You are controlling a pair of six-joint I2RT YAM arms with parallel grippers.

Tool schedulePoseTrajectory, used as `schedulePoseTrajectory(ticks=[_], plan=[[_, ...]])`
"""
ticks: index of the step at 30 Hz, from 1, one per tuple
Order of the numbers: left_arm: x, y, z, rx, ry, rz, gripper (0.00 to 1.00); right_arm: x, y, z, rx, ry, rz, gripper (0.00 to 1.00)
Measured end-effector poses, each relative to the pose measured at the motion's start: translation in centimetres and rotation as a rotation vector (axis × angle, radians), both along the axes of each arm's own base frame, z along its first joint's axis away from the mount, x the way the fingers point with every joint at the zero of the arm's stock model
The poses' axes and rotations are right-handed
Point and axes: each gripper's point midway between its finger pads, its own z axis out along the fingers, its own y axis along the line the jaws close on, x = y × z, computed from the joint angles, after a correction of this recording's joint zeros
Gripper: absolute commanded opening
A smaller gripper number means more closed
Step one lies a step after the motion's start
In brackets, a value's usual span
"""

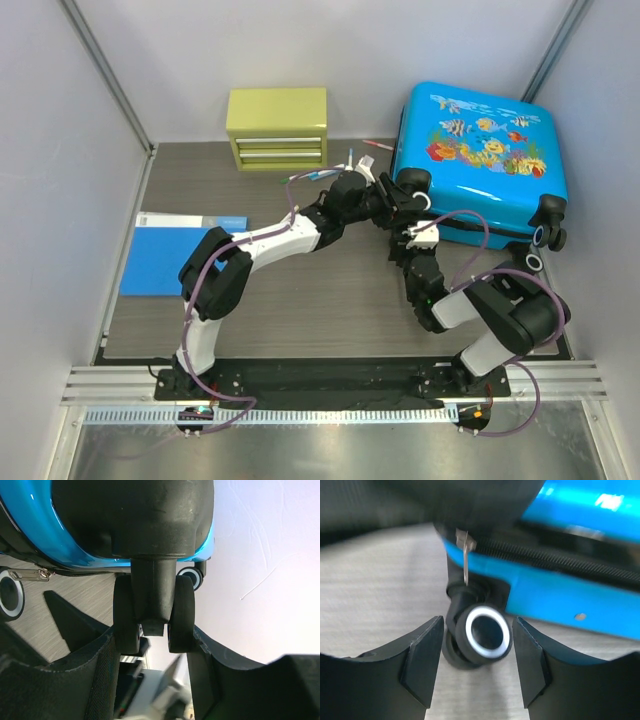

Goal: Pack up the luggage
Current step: Zip the luggage at the center of the board.

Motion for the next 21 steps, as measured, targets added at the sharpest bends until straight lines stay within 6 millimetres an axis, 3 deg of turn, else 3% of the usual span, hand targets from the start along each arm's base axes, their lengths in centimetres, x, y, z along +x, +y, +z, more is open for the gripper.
schedulePoseTrajectory(ticks=[4,14,21], plan=[[0.0,0.0,0.0,-0.002,-0.004,0.000,0.00,0.2,-0.1,1.7,0.030,-0.050,0.002,0.61],[-0.1,-0.2,0.0,-0.014,-0.020,0.003,0.00,0.3,0.2,2.1,0.037,-0.057,0.028,0.59],[-0.4,-0.6,0.1,-0.028,-0.025,0.002,0.00,1.4,0.7,3.6,0.057,-0.094,0.029,0.58]])
